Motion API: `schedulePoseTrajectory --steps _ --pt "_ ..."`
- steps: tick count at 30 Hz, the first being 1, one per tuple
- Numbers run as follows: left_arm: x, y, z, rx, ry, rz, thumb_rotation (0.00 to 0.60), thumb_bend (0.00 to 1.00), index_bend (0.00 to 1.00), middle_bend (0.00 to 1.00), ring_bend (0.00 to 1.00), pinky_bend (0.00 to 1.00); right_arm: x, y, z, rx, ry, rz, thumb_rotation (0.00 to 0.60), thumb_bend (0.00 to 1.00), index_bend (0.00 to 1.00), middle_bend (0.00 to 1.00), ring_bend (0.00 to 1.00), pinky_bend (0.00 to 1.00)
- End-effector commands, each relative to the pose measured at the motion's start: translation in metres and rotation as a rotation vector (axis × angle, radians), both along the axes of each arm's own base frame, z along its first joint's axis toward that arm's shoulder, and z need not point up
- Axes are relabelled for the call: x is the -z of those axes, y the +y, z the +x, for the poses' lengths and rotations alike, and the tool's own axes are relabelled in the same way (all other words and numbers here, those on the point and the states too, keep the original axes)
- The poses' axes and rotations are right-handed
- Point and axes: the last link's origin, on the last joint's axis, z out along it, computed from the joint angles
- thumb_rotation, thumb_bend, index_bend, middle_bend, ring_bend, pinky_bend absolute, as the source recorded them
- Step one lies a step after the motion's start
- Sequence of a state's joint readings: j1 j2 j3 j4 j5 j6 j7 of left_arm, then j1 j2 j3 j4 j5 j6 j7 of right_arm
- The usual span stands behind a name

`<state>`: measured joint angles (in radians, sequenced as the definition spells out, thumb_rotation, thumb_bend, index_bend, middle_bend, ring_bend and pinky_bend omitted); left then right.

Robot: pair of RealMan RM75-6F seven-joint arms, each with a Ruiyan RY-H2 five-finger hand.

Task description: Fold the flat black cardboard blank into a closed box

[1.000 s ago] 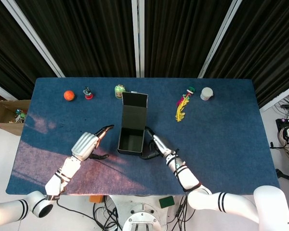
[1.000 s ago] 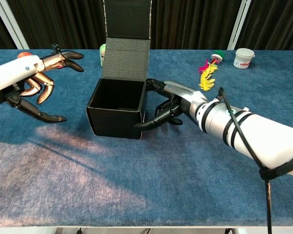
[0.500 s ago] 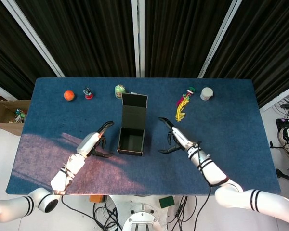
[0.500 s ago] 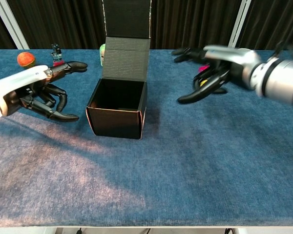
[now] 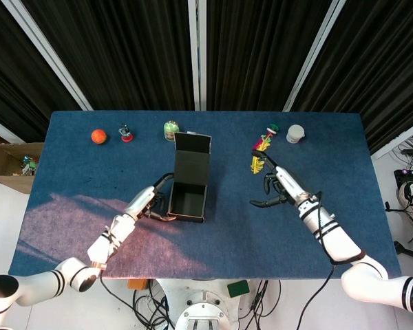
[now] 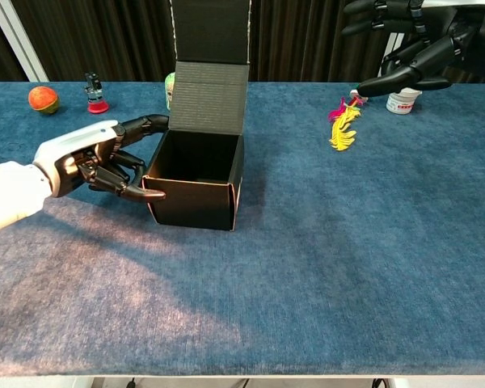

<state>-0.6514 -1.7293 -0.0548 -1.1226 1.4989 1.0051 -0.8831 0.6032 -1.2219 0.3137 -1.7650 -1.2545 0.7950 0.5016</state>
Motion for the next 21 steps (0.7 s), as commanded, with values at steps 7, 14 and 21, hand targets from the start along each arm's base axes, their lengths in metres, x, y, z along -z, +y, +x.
schedulePoseTrajectory --steps 7,14,21 --pt "0.009 0.006 0.002 -0.044 -0.043 -0.074 0.6 0.12 0.0 0.02 0.66 1.0 0.008 0.002 -0.008 0.016 -0.012 0.013 0.6 0.0 0.0 0.09 0.64 1.0" --pt "0.019 0.012 0.005 -0.15 -0.139 -0.032 0.6 0.1 0.37 0.33 0.7 1.0 0.028 0.001 -0.016 0.085 -0.035 0.075 0.6 0.0 0.0 0.13 0.64 1.0" --pt "0.021 0.007 0.009 -0.142 -0.156 0.014 0.6 0.1 0.59 0.52 0.73 1.0 0.058 -0.04 0.001 0.168 -0.014 0.145 0.6 0.03 0.0 0.16 0.66 1.0"
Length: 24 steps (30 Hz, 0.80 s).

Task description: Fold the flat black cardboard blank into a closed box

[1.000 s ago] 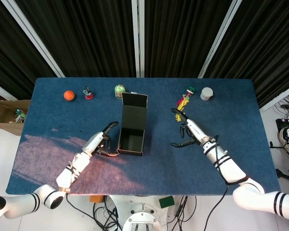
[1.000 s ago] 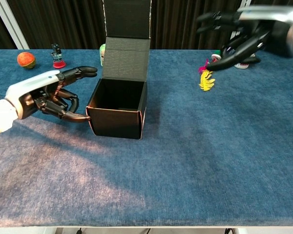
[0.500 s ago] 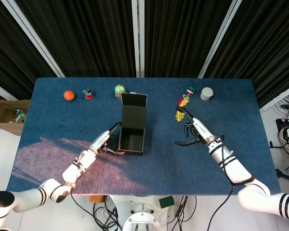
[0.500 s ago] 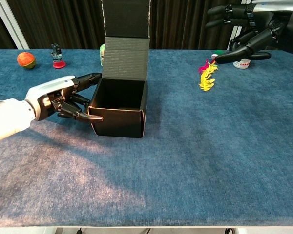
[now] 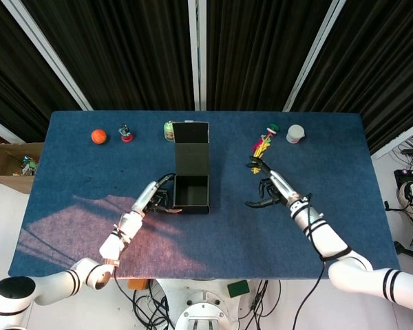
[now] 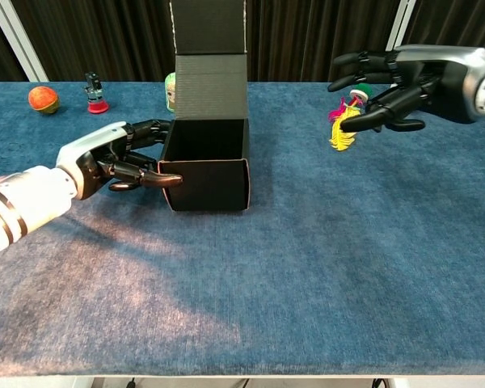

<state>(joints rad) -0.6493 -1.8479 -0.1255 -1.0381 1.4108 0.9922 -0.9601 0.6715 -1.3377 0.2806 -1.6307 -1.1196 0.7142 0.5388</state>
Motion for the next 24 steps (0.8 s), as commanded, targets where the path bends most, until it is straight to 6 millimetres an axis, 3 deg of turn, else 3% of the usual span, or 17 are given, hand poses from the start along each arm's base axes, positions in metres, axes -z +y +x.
schedulePoseTrajectory --steps 1,5,12,19,24 --pt "-0.002 -0.003 0.001 0.007 -0.014 0.005 0.6 0.1 0.59 0.52 0.73 1.0 0.021 -0.032 0.019 0.05 0.02 0.056 0.6 0.03 0.0 0.16 0.66 1.0" --pt "-0.009 -0.012 0.003 0.044 -0.024 0.016 0.6 0.1 0.59 0.52 0.73 1.0 0.037 -0.054 0.04 0.066 0.056 0.057 0.6 0.04 0.0 0.17 0.66 1.0" --pt "-0.016 -0.024 0.011 0.11 -0.027 0.012 0.6 0.1 0.58 0.52 0.73 1.0 0.057 -0.068 0.086 0.095 0.017 0.024 0.6 0.07 0.01 0.2 0.68 1.0" --pt "-0.012 -0.018 0.015 0.123 0.029 0.02 0.6 0.1 0.57 0.52 0.73 1.0 0.058 -0.054 0.145 0.056 -0.17 0.068 0.6 0.03 0.05 0.24 0.69 1.0" --pt "-0.01 -0.009 0.011 0.097 0.074 0.028 0.6 0.1 0.57 0.51 0.73 1.0 0.044 -0.032 0.161 -0.066 -0.175 0.13 0.6 0.0 0.06 0.25 0.7 1.0"
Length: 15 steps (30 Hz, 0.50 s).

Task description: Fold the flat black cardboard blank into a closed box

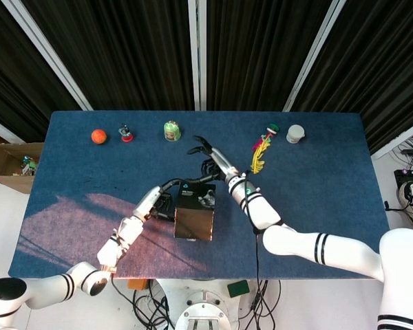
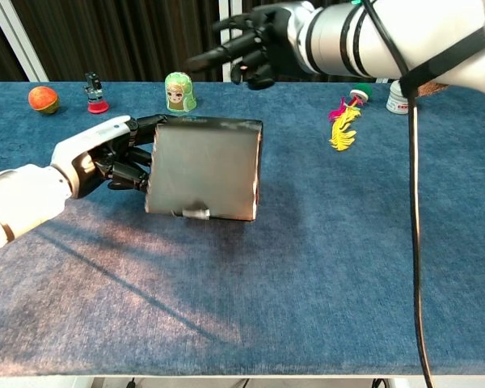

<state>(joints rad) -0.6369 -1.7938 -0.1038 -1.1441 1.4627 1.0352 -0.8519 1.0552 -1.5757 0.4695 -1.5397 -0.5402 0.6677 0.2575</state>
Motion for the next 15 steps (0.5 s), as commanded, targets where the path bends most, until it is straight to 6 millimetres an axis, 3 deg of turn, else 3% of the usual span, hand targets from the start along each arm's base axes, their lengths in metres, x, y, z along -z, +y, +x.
schedulePoseTrajectory --steps 1,9,12,15 --pt "0.001 0.006 -0.002 -0.018 0.027 0.013 0.6 0.1 0.57 0.51 0.73 1.0 -0.011 0.02 0.01 -0.13 0.034 0.033 0.6 0.0 0.06 0.25 0.7 1.0" --pt "0.004 0.008 -0.01 -0.092 0.055 0.02 0.6 0.09 0.52 0.49 0.73 1.0 -0.012 0.054 -0.007 -0.336 0.312 0.014 0.6 0.0 0.07 0.27 0.71 1.0" --pt "0.006 0.008 -0.012 -0.108 0.071 0.011 0.6 0.09 0.42 0.44 0.73 1.0 -0.011 0.059 -0.012 -0.377 0.403 -0.029 0.6 0.0 0.08 0.27 0.71 1.0" --pt "0.005 0.006 -0.012 -0.103 0.096 0.005 0.6 0.08 0.21 0.34 0.73 1.0 -0.009 0.063 -0.014 -0.395 0.461 -0.051 0.6 0.0 0.08 0.27 0.71 1.0"
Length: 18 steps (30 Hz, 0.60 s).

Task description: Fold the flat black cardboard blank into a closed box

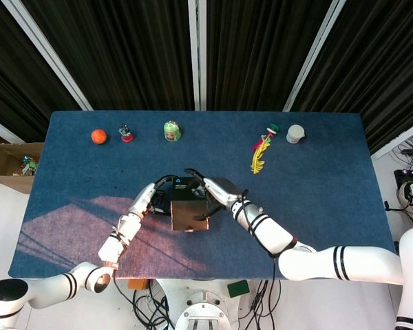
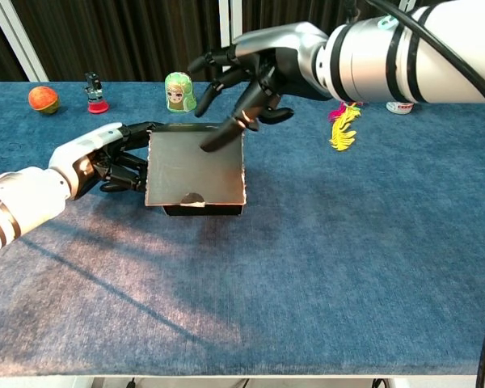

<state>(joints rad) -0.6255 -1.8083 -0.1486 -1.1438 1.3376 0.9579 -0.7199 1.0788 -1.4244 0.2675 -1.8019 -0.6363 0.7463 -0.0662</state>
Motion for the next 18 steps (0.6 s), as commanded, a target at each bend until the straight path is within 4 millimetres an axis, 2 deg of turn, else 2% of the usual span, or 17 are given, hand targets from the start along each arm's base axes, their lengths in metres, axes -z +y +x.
schedulePoseTrajectory --steps 1,4,8,13,18 --pt "-0.001 -0.001 0.0 0.004 0.023 -0.002 0.6 0.08 0.17 0.32 0.73 1.0 0.001 0.008 -0.003 -0.044 0.084 -0.041 0.6 0.0 0.08 0.27 0.71 1.0" --pt "-0.001 -0.003 0.001 0.009 0.047 0.013 0.6 0.07 0.07 0.25 0.73 1.0 0.004 0.008 -0.001 -0.055 0.11 -0.07 0.6 0.0 0.09 0.27 0.71 1.0" --pt "-0.002 -0.006 0.002 0.03 0.106 0.019 0.6 0.06 0.02 0.19 0.72 1.0 0.009 0.01 -0.001 -0.088 0.164 -0.111 0.6 0.0 0.09 0.27 0.71 1.0" --pt "-0.009 -0.011 0.001 0.118 0.284 0.053 0.6 0.05 0.0 0.13 0.71 1.0 0.012 0.016 0.001 -0.098 0.189 -0.142 0.6 0.0 0.1 0.27 0.71 1.0" --pt "-0.021 -0.019 0.003 0.152 0.42 0.096 0.516 0.03 0.0 0.12 0.71 1.0 0.011 0.019 0.001 -0.085 0.177 -0.146 0.6 0.0 0.1 0.27 0.71 1.0"
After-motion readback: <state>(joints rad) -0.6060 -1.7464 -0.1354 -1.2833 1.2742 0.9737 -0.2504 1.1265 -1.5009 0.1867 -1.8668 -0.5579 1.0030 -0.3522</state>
